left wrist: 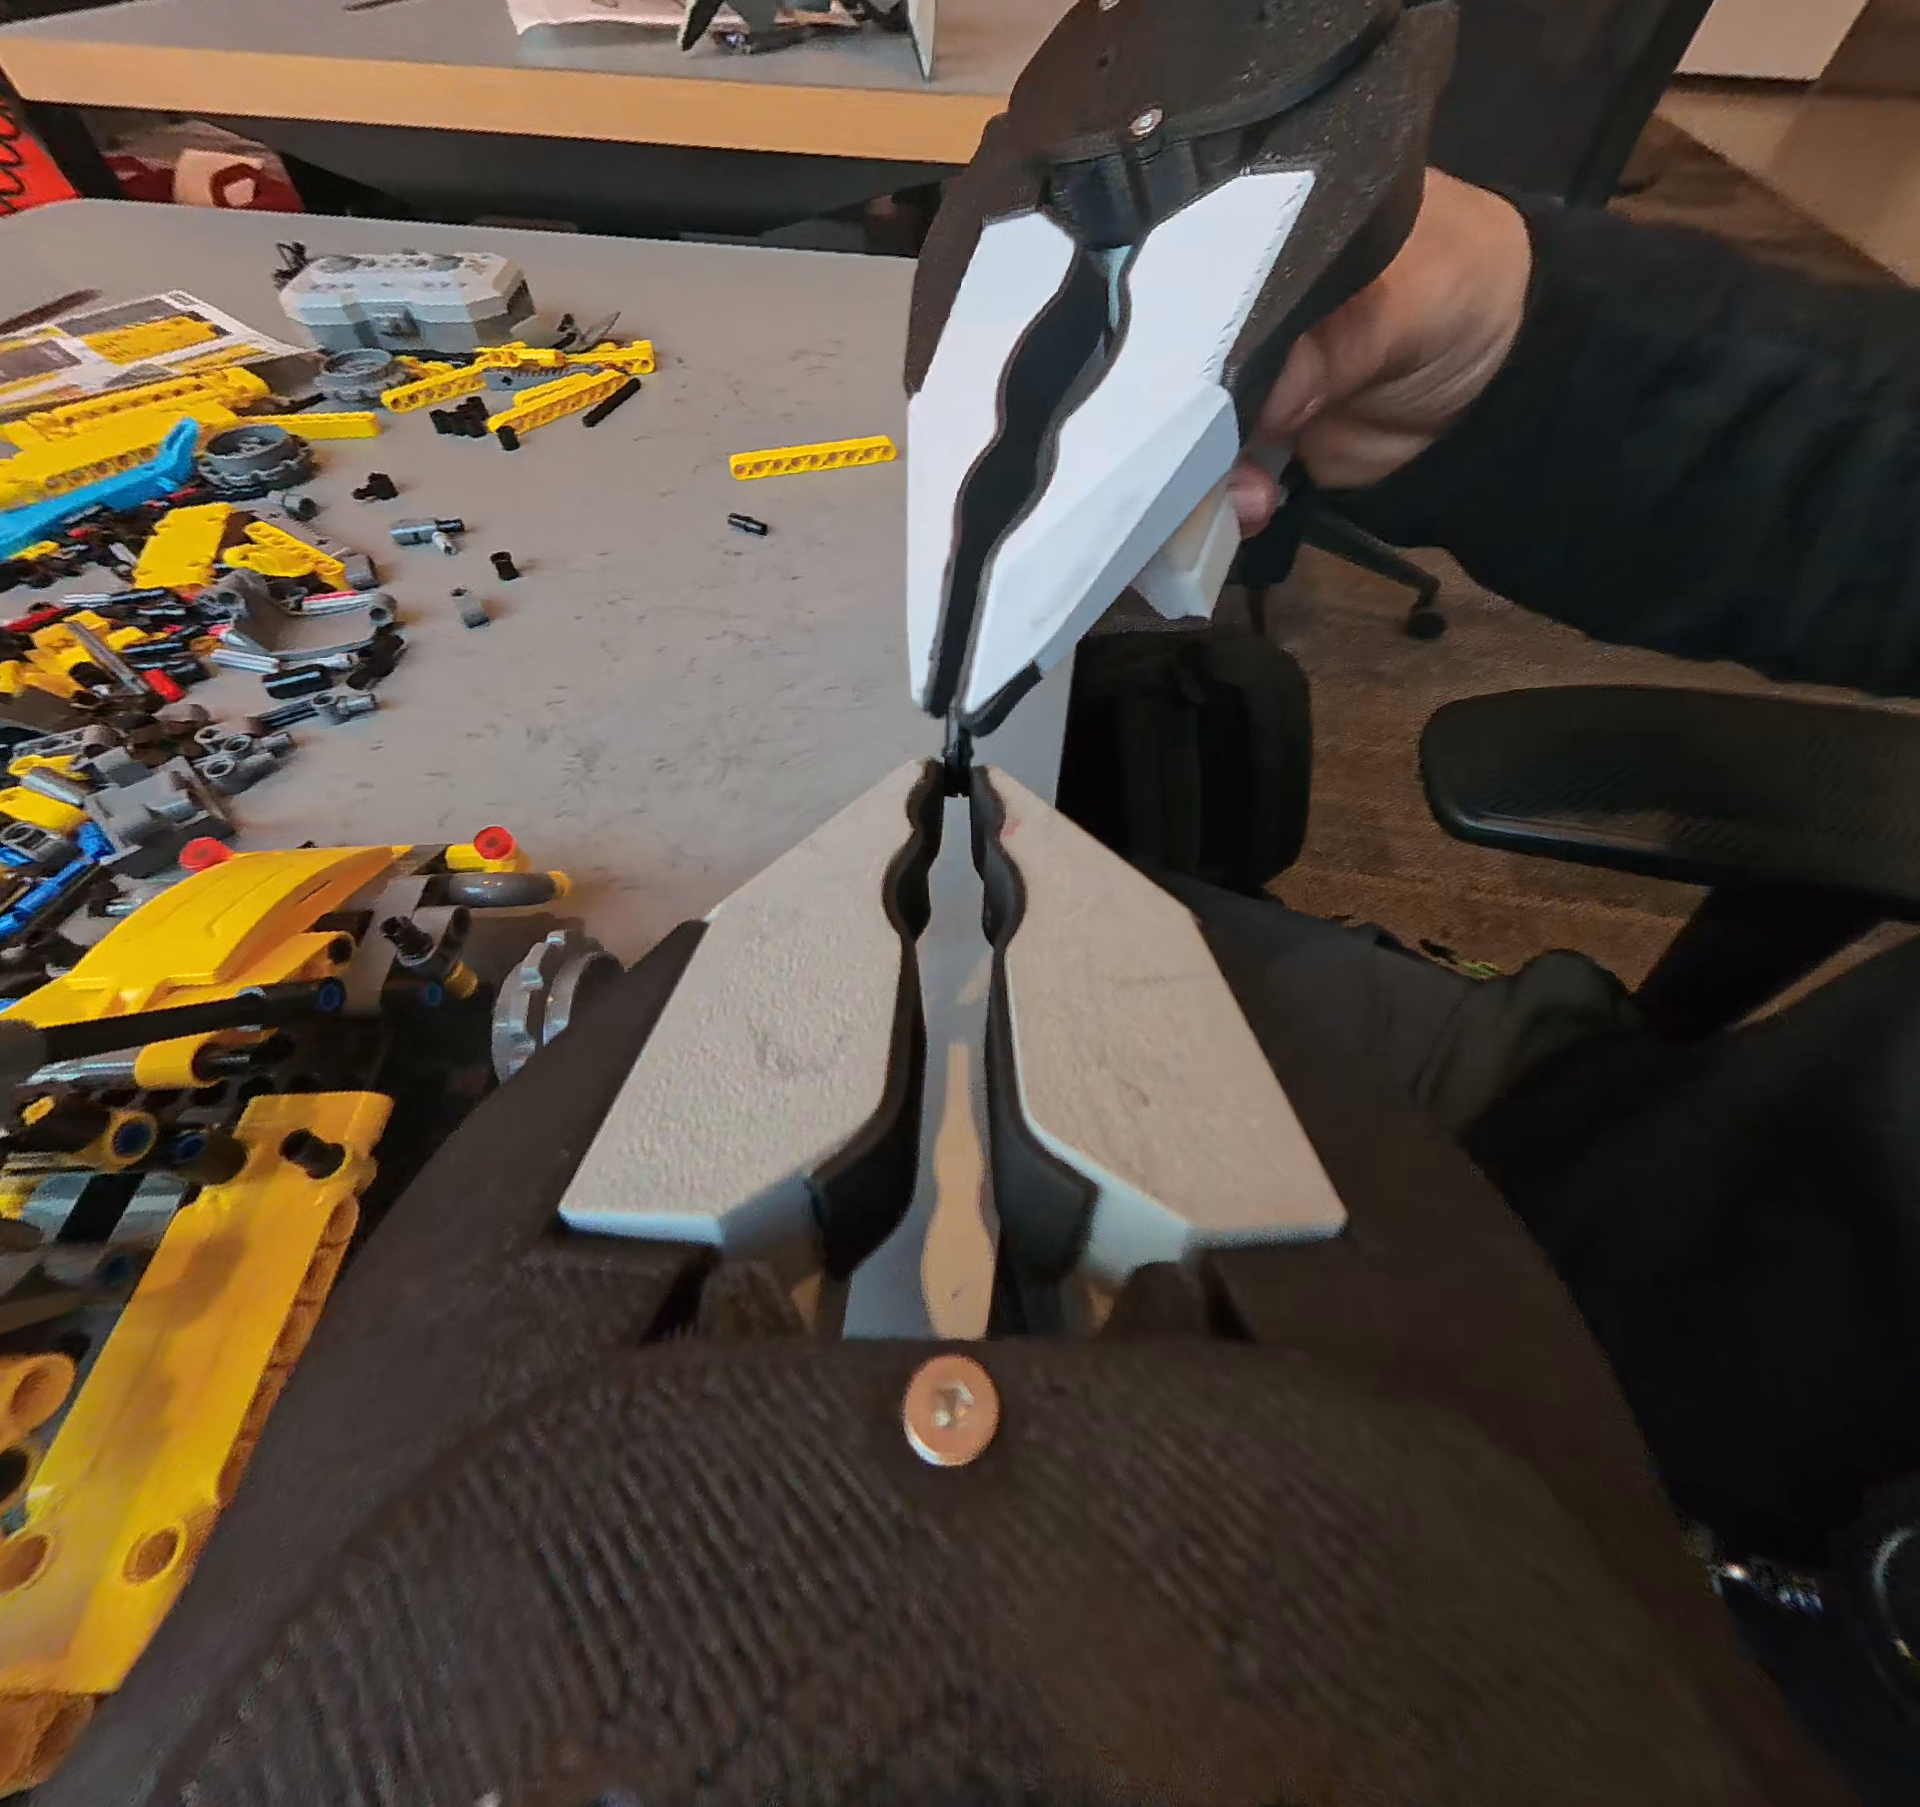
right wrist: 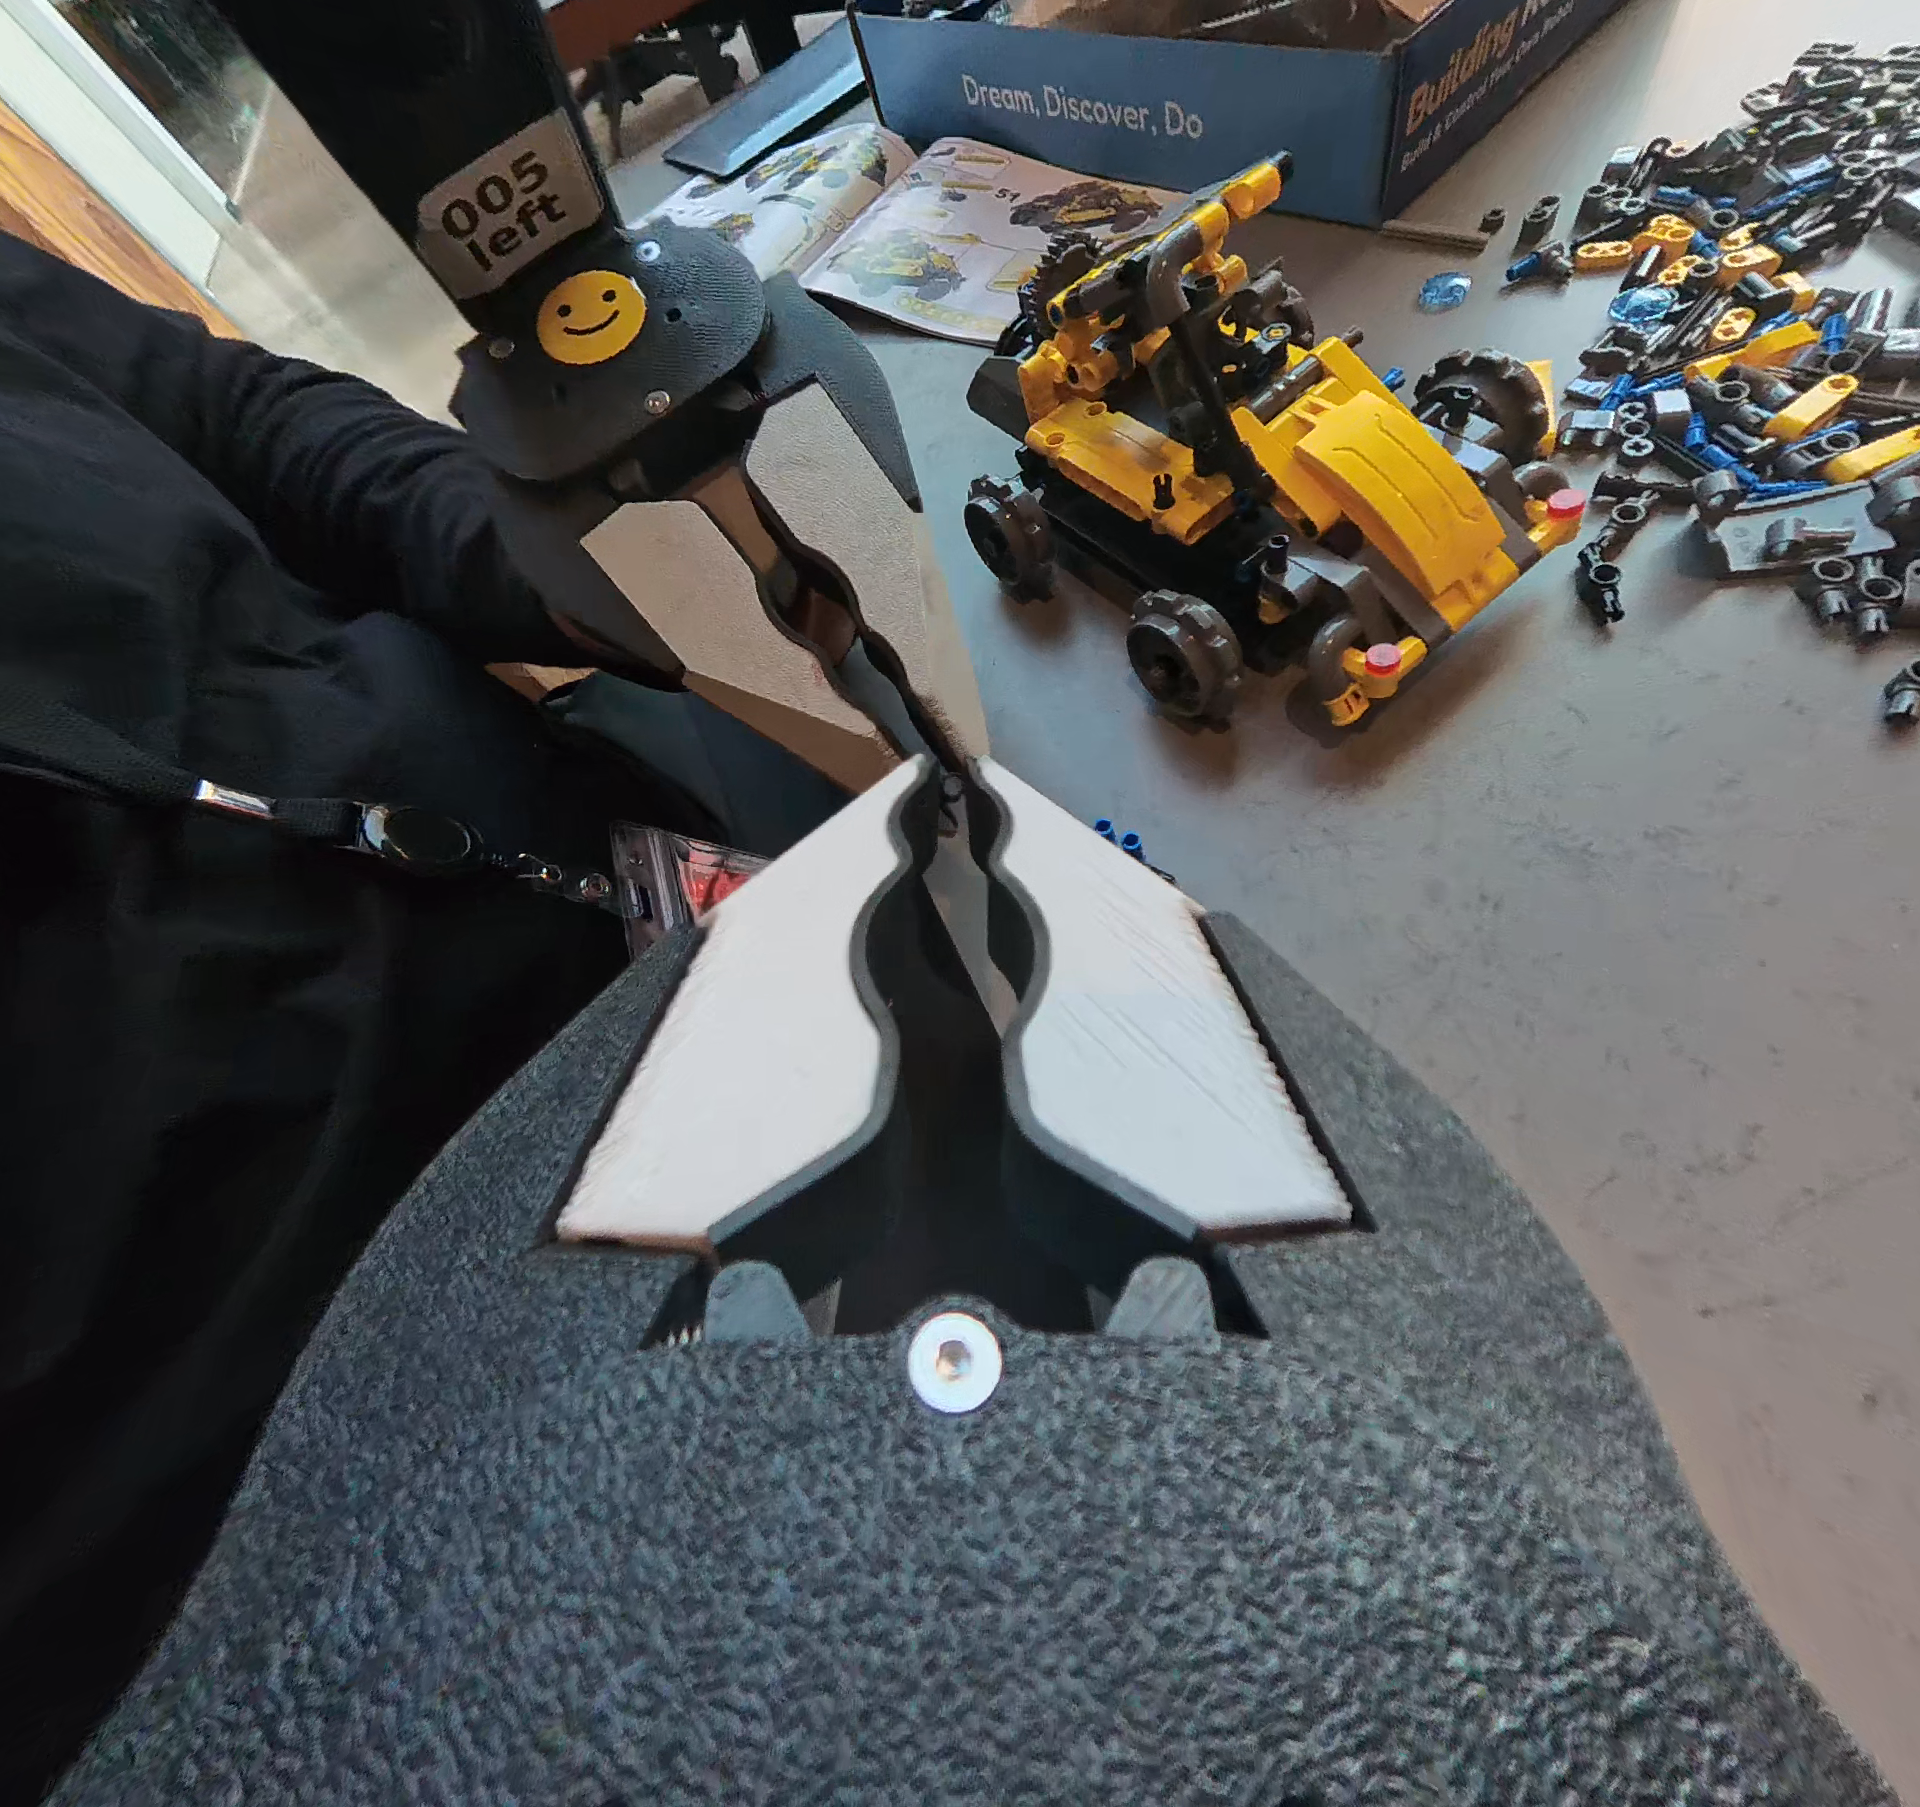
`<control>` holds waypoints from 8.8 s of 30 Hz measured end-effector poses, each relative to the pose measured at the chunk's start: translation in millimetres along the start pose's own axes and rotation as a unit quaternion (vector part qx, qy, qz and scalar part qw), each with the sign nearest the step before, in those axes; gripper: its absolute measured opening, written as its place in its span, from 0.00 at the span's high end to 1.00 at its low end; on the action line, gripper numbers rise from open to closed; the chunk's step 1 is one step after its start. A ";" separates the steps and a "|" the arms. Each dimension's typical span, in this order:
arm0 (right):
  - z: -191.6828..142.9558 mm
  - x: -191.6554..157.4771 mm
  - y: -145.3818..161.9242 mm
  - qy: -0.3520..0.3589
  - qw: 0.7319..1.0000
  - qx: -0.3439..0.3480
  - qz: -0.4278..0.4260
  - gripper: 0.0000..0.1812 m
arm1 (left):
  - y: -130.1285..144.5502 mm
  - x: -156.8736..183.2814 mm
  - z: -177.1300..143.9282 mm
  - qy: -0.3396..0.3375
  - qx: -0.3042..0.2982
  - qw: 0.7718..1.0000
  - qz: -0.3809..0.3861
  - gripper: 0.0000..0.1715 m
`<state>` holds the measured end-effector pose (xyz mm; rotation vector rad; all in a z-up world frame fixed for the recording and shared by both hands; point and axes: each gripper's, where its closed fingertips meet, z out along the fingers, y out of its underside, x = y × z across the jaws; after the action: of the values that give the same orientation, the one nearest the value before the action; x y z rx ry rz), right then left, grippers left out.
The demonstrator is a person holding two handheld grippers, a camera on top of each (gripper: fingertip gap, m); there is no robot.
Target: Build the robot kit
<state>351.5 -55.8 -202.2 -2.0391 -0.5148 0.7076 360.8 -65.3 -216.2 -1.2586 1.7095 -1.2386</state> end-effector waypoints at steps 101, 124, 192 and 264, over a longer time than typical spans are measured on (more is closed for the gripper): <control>7.6 64.8 62.0 0.013 0.950 -0.272 -0.152 0.98 | 60.6 -32.9 29.8 -0.011 -0.213 0.977 -0.034 0.97; 5.1 13.7 46.6 -0.074 0.967 -0.239 -0.041 0.98 | 26.2 -3.6 15.7 -0.004 -0.158 0.953 0.259 0.96; 5.2 17.5 -1.9 -0.106 0.955 0.162 0.227 0.98 | 0.9 -21.0 4.6 -0.116 -0.071 0.967 0.217 0.99; 14.3 53.0 53.2 0.047 0.985 -0.138 -0.087 0.98 | 57.1 -26.9 31.1 -0.022 -0.214 0.975 0.053 0.97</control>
<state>386.6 -42.9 -268.8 -2.2378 -0.7598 0.4528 379.1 -44.2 -280.9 -1.4001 2.0512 -0.7969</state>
